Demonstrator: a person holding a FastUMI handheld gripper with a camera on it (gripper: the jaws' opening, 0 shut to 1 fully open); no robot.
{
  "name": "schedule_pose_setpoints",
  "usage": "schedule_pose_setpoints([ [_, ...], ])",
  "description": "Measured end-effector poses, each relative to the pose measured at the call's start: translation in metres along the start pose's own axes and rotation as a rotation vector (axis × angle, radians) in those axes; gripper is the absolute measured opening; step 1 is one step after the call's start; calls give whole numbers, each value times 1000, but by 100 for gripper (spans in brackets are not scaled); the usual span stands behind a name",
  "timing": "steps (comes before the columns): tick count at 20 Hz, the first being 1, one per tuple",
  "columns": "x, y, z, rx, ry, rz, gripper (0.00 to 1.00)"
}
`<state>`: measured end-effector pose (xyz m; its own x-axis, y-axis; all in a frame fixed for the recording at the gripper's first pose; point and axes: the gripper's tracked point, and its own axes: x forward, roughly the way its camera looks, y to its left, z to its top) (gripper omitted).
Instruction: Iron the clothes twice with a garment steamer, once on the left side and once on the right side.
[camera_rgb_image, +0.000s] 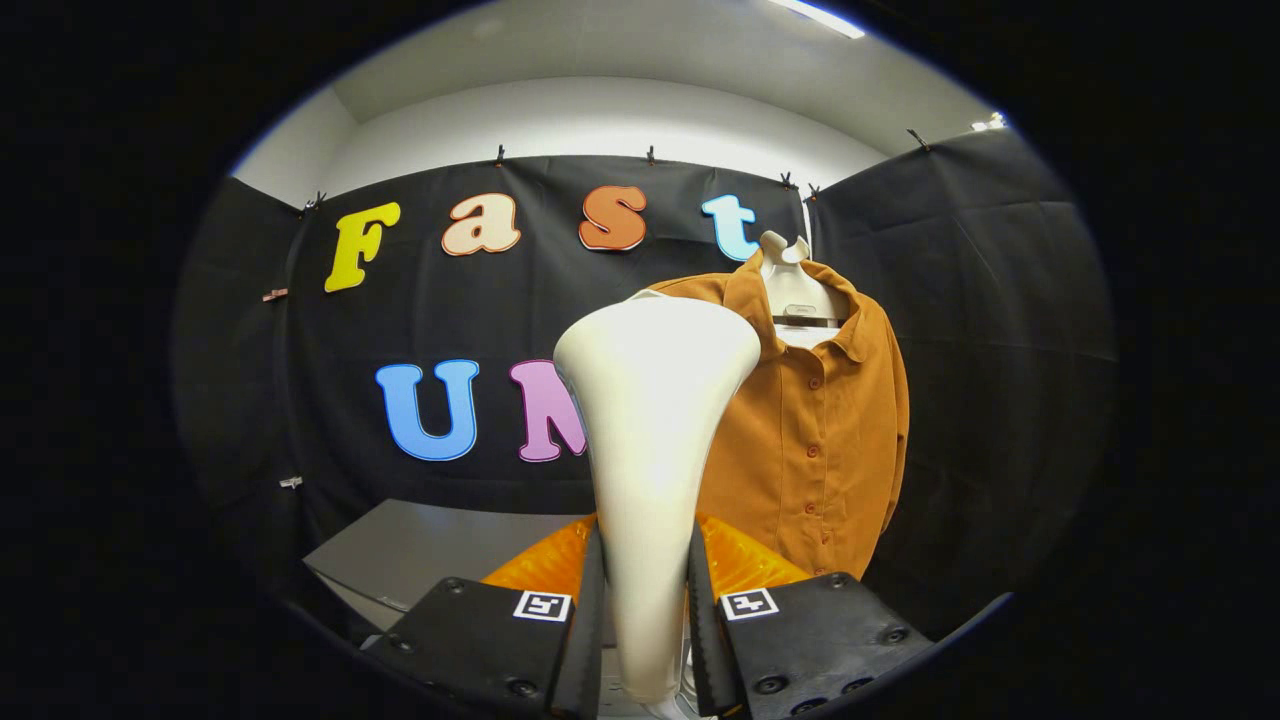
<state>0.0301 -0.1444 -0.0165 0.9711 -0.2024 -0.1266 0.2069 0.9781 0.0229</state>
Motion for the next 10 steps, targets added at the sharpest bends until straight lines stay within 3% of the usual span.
schedule_pose_setpoints([
  [10,-2,2,-4,-3,8,3,40],
])
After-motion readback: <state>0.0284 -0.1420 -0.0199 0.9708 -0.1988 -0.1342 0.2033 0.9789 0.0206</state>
